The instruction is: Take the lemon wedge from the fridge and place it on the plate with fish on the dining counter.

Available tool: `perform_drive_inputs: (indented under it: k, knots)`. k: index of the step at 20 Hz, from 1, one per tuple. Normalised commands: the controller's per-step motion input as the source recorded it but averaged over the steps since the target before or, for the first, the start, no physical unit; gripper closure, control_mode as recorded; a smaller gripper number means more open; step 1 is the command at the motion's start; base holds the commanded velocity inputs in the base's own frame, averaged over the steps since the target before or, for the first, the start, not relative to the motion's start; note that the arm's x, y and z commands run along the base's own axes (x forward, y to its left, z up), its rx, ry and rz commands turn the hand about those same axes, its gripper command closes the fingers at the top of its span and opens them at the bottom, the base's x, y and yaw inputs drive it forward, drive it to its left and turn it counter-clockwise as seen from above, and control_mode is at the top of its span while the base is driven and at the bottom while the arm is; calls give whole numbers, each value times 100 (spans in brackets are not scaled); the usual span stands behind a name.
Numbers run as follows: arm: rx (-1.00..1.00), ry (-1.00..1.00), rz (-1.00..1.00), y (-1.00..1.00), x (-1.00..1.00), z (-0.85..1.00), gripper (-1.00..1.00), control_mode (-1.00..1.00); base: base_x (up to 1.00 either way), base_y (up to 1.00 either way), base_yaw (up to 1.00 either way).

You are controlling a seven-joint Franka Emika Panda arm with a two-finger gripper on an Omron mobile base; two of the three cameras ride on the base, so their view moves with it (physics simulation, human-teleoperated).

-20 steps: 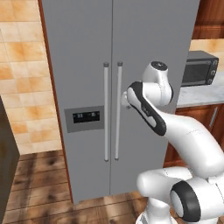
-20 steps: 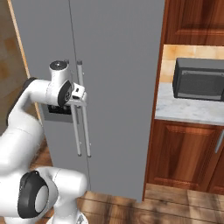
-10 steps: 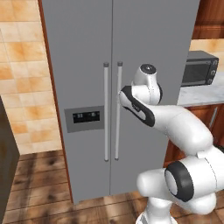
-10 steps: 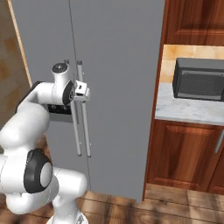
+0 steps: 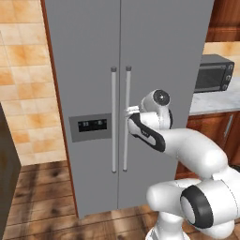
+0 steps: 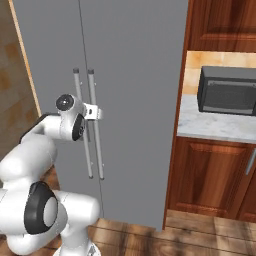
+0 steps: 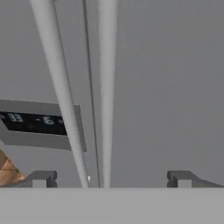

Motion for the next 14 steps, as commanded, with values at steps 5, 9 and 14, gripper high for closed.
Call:
perform_drive_inputs:
  k: [5, 9, 14]
  knots:
    - [0, -7, 0, 5, 6, 0, -100, -100, 0, 0, 0]
    - [0, 0, 0, 16, 38, -1, -100, -100, 0, 0, 0]
    - [0, 0, 0, 4, 57, -9, -100, -100, 0, 0, 0]
